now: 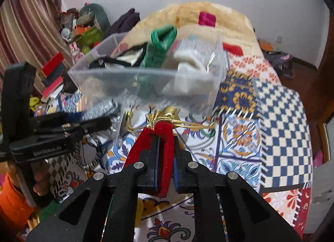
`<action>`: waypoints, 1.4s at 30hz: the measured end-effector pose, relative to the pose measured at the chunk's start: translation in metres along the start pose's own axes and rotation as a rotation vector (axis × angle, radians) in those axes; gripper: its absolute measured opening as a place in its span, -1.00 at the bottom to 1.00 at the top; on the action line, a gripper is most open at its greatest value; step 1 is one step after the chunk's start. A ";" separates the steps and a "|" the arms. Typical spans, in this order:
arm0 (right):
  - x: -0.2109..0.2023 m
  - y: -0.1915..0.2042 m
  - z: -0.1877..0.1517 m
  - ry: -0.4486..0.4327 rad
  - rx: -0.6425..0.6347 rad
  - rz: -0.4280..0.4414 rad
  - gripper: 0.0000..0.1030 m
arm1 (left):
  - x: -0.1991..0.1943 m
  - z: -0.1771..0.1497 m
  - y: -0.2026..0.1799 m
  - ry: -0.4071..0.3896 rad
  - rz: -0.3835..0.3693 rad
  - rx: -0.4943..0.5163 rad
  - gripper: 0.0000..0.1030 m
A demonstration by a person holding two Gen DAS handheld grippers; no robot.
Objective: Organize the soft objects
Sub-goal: 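Carry the red pouch and silver cloth into the clear box while both tools release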
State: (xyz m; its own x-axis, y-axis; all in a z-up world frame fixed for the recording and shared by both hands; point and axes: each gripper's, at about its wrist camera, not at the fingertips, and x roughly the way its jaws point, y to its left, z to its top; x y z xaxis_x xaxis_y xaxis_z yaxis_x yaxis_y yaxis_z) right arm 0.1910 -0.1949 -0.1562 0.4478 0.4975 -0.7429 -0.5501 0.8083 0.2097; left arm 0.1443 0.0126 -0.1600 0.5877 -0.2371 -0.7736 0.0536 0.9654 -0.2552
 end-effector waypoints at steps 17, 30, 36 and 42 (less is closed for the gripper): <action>-0.064 0.016 0.049 -0.279 -0.050 -0.043 -0.82 | -0.091 0.033 -0.006 -0.267 -0.017 0.019 -0.26; -0.047 0.045 0.093 -0.336 -0.116 -0.046 -0.82 | -0.092 0.082 0.010 -0.353 0.050 0.050 -0.25; -0.006 0.048 0.095 -0.274 -0.158 -0.085 -0.82 | -0.050 0.089 0.017 -0.276 0.056 0.051 -0.25; 0.026 0.035 0.090 -0.184 -0.139 -0.113 -0.82 | -0.011 0.089 0.020 -0.193 0.072 0.053 -0.25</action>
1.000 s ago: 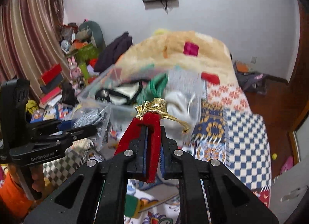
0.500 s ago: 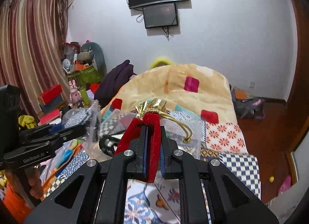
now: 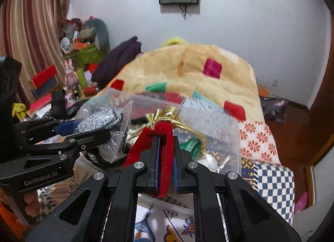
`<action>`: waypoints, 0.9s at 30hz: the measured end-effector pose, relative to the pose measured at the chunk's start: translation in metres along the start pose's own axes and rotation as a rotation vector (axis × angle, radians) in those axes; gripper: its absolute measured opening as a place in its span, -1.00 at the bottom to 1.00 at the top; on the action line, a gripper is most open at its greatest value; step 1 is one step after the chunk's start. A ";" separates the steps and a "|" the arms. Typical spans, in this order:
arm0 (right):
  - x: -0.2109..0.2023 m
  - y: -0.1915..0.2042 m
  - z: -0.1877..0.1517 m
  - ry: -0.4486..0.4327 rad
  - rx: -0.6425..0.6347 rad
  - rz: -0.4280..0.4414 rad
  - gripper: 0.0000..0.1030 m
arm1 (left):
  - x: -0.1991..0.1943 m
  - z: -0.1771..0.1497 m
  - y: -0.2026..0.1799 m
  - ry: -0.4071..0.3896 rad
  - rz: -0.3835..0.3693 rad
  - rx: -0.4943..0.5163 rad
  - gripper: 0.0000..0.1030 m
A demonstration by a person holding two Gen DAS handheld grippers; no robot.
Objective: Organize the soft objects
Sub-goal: 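Carry the red pouch and silver cloth into the clear box while both tools release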
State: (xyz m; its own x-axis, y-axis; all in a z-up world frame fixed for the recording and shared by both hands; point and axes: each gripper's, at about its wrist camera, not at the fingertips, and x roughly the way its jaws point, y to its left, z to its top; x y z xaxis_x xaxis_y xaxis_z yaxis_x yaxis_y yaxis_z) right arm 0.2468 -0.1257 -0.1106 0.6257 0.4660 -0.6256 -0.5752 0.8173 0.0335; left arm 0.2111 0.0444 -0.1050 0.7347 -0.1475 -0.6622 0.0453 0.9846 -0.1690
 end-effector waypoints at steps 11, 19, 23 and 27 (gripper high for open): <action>-0.011 -0.003 0.002 0.032 -0.006 0.000 -0.40 | -0.010 -0.002 -0.007 -0.003 -0.003 0.016 -0.06; -0.056 -0.006 0.004 -0.046 0.015 -0.006 0.41 | -0.063 -0.001 -0.014 -0.103 -0.005 0.022 0.25; -0.082 -0.004 -0.002 -0.072 0.021 -0.009 0.66 | -0.085 -0.009 -0.017 -0.128 0.003 0.018 0.51; -0.095 0.001 -0.013 -0.058 0.018 0.016 0.72 | -0.101 -0.024 -0.023 -0.129 0.016 0.030 0.79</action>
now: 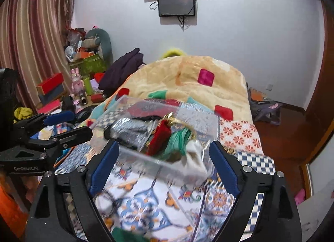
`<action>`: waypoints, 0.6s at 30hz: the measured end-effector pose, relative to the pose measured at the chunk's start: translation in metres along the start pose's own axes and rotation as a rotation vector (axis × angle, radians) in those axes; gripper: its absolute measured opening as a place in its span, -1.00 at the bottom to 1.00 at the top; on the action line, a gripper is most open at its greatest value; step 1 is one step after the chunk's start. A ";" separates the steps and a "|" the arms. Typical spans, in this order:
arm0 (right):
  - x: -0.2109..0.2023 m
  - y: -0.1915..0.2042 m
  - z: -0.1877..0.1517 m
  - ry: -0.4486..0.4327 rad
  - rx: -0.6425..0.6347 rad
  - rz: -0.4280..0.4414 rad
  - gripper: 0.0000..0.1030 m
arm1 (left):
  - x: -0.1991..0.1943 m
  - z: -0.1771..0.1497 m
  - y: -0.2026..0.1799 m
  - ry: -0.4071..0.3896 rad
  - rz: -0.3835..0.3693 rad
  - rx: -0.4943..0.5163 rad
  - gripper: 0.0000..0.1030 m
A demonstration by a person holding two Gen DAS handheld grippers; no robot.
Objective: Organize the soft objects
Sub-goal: 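Carry the red pouch and silver cloth into the clear box while both tools release, then grasp the green sponge with the right tool while the left tool grasps the black beaded bracelet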
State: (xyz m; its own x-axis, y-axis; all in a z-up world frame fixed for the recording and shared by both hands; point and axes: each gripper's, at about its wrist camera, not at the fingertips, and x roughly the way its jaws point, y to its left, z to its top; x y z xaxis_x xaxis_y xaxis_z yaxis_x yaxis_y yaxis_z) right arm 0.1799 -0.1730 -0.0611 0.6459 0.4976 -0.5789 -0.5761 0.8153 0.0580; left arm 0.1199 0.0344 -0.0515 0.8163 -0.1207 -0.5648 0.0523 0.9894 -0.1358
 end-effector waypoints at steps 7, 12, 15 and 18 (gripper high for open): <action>0.000 0.019 -0.039 0.096 -0.030 0.033 0.73 | -0.009 -0.035 -0.006 0.062 0.009 0.015 0.85; 0.014 0.024 -0.070 0.198 -0.018 0.059 0.73 | 0.005 -0.063 0.001 0.148 0.016 -0.021 0.85; 0.023 0.024 -0.085 0.258 0.014 0.084 0.73 | 0.014 -0.080 0.005 0.195 0.013 -0.044 0.84; 0.034 0.025 -0.100 0.320 0.040 0.107 0.73 | 0.023 -0.094 0.005 0.237 0.014 -0.047 0.65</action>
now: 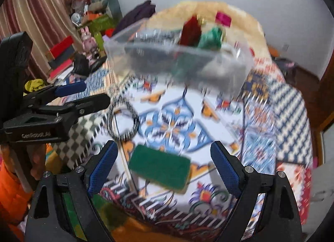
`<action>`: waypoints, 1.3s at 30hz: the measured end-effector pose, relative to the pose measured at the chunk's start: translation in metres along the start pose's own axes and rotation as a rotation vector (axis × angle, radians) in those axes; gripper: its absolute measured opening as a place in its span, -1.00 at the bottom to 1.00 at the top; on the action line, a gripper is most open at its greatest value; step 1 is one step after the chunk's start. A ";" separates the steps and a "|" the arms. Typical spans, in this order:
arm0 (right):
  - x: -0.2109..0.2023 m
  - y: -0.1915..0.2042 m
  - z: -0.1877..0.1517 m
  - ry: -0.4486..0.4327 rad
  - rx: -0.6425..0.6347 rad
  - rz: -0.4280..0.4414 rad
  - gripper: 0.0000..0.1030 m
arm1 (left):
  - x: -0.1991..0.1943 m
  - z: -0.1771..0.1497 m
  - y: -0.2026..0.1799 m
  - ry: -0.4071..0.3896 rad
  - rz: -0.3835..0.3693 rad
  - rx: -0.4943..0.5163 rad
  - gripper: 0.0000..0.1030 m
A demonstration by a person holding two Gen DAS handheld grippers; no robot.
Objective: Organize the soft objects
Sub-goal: 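Grasp the green sponge with the right tool while the left tool grasps the black beaded bracelet, then lower the sponge and bracelet into the clear box while both tools open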
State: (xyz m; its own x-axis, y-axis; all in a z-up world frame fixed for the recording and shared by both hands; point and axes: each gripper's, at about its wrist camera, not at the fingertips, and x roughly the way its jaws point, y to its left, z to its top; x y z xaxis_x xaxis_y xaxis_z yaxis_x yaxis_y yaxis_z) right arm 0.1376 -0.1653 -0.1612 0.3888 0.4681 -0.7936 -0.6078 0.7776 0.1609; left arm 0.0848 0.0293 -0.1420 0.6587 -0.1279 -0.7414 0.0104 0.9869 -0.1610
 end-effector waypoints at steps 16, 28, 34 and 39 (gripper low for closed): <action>-0.001 -0.007 -0.012 0.013 0.046 0.033 0.14 | 0.027 -0.007 -0.006 0.078 -0.040 0.011 -0.87; -0.037 -0.030 0.028 -0.153 0.064 -0.038 0.13 | -0.014 0.033 -0.019 -0.104 -0.043 0.052 -0.88; -0.051 -0.044 0.058 -0.250 0.084 -0.055 0.13 | -0.030 0.066 -0.017 -0.198 -0.043 0.053 -0.88; -0.054 -0.053 0.081 -0.310 0.095 -0.065 0.13 | -0.030 0.091 -0.014 -0.244 -0.037 0.042 -0.88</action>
State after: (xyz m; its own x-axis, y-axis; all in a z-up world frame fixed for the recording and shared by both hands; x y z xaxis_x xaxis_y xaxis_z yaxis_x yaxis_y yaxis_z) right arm 0.2051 -0.1980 -0.0798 0.6258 0.5105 -0.5896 -0.5133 0.8388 0.1814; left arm 0.1334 0.0286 -0.0582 0.8192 -0.1413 -0.5559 0.0658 0.9859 -0.1536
